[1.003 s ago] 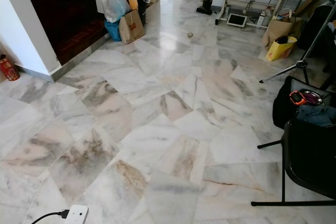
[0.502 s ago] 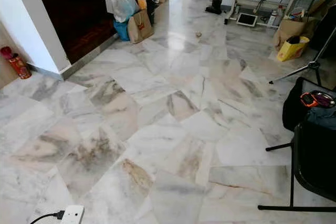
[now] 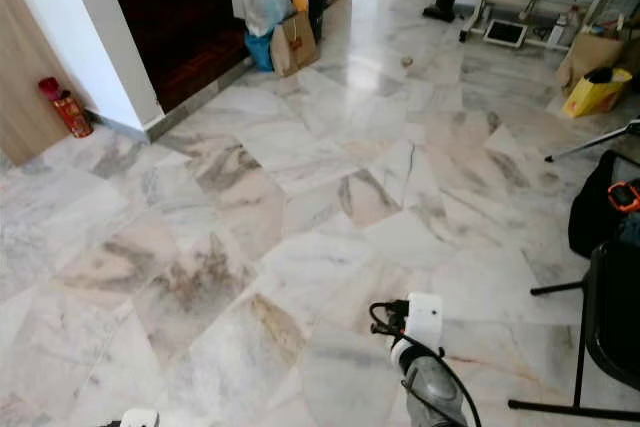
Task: Hang keys on a hook
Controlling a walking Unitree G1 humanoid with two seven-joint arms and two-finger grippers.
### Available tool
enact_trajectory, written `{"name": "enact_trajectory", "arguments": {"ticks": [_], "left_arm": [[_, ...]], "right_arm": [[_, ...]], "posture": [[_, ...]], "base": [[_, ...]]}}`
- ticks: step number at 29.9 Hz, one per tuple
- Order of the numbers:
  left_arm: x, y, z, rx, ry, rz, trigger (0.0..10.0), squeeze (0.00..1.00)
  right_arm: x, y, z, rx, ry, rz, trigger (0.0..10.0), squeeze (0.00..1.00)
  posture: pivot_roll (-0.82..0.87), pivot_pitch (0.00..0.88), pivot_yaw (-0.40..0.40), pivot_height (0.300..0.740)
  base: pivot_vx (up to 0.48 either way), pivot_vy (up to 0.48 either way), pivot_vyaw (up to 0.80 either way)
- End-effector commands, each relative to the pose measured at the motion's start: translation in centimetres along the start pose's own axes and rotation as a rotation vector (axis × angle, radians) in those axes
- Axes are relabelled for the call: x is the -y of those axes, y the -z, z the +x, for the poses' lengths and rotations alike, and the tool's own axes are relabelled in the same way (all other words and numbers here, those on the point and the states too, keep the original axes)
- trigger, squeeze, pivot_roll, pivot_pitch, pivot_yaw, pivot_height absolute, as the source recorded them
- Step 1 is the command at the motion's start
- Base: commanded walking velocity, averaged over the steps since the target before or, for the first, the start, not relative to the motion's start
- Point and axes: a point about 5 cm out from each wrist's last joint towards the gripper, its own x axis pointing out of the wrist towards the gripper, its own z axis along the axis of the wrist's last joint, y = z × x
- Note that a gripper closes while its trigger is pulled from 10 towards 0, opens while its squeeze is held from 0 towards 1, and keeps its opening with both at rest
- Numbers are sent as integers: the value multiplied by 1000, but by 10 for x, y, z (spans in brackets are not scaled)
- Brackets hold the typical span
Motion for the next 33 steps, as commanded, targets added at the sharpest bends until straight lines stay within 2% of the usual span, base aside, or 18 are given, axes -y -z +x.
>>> {"name": "enact_trajectory", "arguments": {"ticks": [1,2,4,6,7,10,11,13,14,16,21,24,25,28,30,33], "left_arm": [[-2,-31,6,118,-24,-32,10000,0],[-6,-60,9,211,-30,-34,10000,0],[-10,-91,10,315,-37,-31,10000,0],[-14,-95,8,343,-42,1,10000,0],[-16,-95,8,349,-40,26,10000,0],[-18,-87,8,296,-39,34,10000,0],[-21,-77,9,243,-47,47,10000,0],[-22,-74,9,228,-52,51,10000,0],[-25,-62,8,160,-60,52,10000,0],[-27,-50,8,95,-62,57,10000,0],[-21,-50,9,77,-40,73,10000,0],[-15,-57,11,97,-30,47,10000,0],[-11,-60,12,103,-31,22,10000,0],[-3,-58,13,86,-20,16,10000,0],[3,-44,12,41,6,28,10000,0],[1,-18,7,-30,11,18,10000,0]], "right_arm": [[5,3,-3,-8,21,-19,10000,0],[8,11,-7,-34,37,-22,10000,0],[13,21,-13,-70,60,-19,10000,0],[18,35,-21,-116,84,25,10000,0],[21,49,-28,-170,100,61,10000,0],[25,76,-44,-298,155,75,10000,0],[27,88,-53,-359,193,91,10000,0],[26,91,-54,-368,200,97,10000,0],[26,97,-59,-388,224,142,10000,0],[24,101,-61,-387,216,182,10000,0],[29,99,-61,-401,216,150,10000,0],[36,93,-59,-387,221,158,10000,0],[40,89,-57,-387,206,135,10000,0],[45,84,-55,-385,183,100,10000,0],[56,74,-53,-356,218,118,10000,0],[65,68,-52,-345,250,139,10000,0]], "posture": [[57,0,-42,740],[62,0,-50,740],[74,0,-59,740],[89,0,-65,740],[101,0,-65,740],[108,0,-50,740],[110,0,-45,740],[111,0,-37,740],[100,0,-11,740],[76,0,8,740],[56,0,3,740],[52,0,-28,740],[46,0,-32,740],[47,0,-28,740],[43,0,-26,740],[42,0,-31,740]], "base": [[0,0,0],[0,0,0],[0,0,0],[0,0,0],[0,0,0],[0,0,0],[0,0,0],[0,0,0],[0,0,0],[0,0,0],[0,0,0],[0,0,0],[0,0,0],[0,0,0],[0,0,0],[0,0,0]]}}
